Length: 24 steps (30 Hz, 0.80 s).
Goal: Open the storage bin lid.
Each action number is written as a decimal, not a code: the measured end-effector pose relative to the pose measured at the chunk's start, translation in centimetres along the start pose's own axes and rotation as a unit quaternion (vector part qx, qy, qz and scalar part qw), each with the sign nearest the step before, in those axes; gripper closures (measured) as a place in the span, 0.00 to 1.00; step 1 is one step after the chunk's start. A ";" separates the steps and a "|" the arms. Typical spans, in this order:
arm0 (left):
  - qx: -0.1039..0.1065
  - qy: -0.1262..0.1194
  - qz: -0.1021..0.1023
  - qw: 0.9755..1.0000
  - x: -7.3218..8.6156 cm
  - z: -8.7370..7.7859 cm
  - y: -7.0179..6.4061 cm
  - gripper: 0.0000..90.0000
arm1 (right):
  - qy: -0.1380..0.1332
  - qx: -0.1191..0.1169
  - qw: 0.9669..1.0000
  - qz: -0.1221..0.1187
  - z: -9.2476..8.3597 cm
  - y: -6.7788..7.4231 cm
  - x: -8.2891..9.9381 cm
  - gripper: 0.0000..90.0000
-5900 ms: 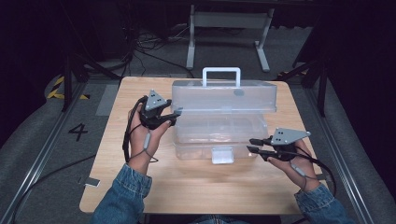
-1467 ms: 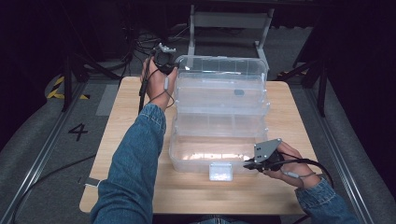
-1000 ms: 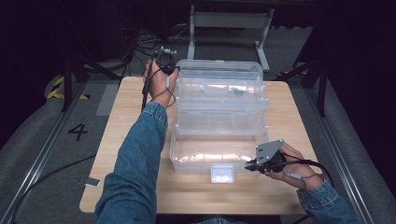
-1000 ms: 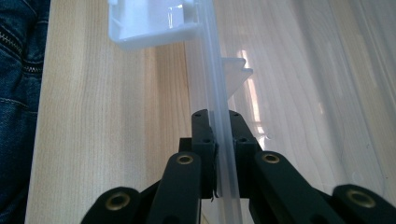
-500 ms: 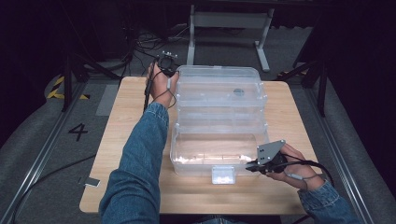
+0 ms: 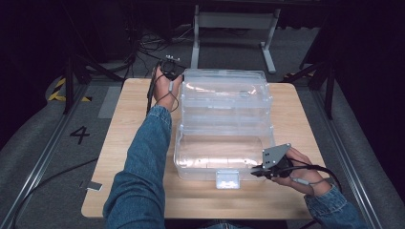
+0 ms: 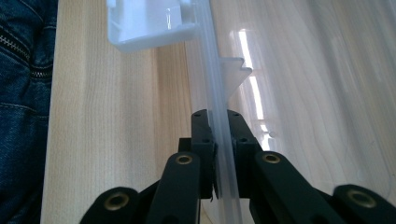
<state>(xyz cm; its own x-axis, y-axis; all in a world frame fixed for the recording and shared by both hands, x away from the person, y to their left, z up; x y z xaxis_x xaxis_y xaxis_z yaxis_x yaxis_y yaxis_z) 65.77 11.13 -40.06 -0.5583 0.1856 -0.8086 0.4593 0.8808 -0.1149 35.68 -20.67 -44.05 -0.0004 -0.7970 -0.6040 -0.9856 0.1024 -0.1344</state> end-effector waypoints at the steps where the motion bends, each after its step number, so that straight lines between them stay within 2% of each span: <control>1: 0.000 -0.001 -0.001 1.000 0.0 0.1 0.0 0.89 | 0.000 0.001 1.000 0.000 0.0 0.0 0.0 0.94; 5: 0.007 -0.002 -0.010 1.000 0.2 0.1 0.3 0.89 | 0.000 0.001 1.000 0.002 0.0 0.1 0.0 0.94; 10: 0.006 -0.001 -0.006 1.000 0.4 0.2 0.3 0.87 | -0.002 0.004 1.000 0.011 0.0 0.1 0.0 0.93; 12: -0.001 -0.002 0.004 1.000 0.4 0.1 0.4 0.81 | -0.004 0.005 1.000 0.019 0.0 0.1 0.0 0.92; 14: -0.009 -0.011 0.011 1.000 0.4 -0.1 0.7 0.68 | -0.011 0.005 0.999 0.033 -0.1 0.0 0.0 0.88; 15: -0.010 -0.011 0.013 1.000 0.3 -0.4 0.8 0.67 | -0.018 0.006 0.999 0.037 -0.1 0.0 -0.1 0.84; 18: -0.012 -0.034 0.006 0.999 0.0 -1.5 1.1 0.62 | -0.047 0.014 0.997 0.054 -0.7 -0.1 -0.5 0.73; 19: -0.012 -0.034 0.006 0.999 0.0 -1.5 1.1 0.61 | -0.047 0.014 0.997 0.054 -0.7 -0.1 -0.5 0.73; 21: -0.009 -0.047 0.008 0.999 -0.3 -2.8 1.2 0.60 | -0.072 0.008 0.995 0.065 -1.4 -0.2 -0.9 0.70; 24: -0.004 -0.065 0.010 0.998 -0.7 -4.6 1.0 0.57 | -0.089 0.020 0.994 0.068 -2.4 -0.6 -1.2 0.69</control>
<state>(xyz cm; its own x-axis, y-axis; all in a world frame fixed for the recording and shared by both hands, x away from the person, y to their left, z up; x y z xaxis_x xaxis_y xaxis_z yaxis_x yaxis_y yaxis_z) 63.43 13.88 -36.97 -0.4545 0.1447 -0.8789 0.4628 0.8814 -0.0943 35.90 -21.25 -41.36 -0.1005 -0.6572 -0.7470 -0.9711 0.2280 -0.0700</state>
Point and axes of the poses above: each handheld gripper's, and its own axes: z roughly forward along the jaws, x roughly out of its underside, y roughly to its left, the point moved 5 cm from there along z, roughly forward along the jaws, and after that the axes turned 4 degrees about -y, right-handed, at the moved point
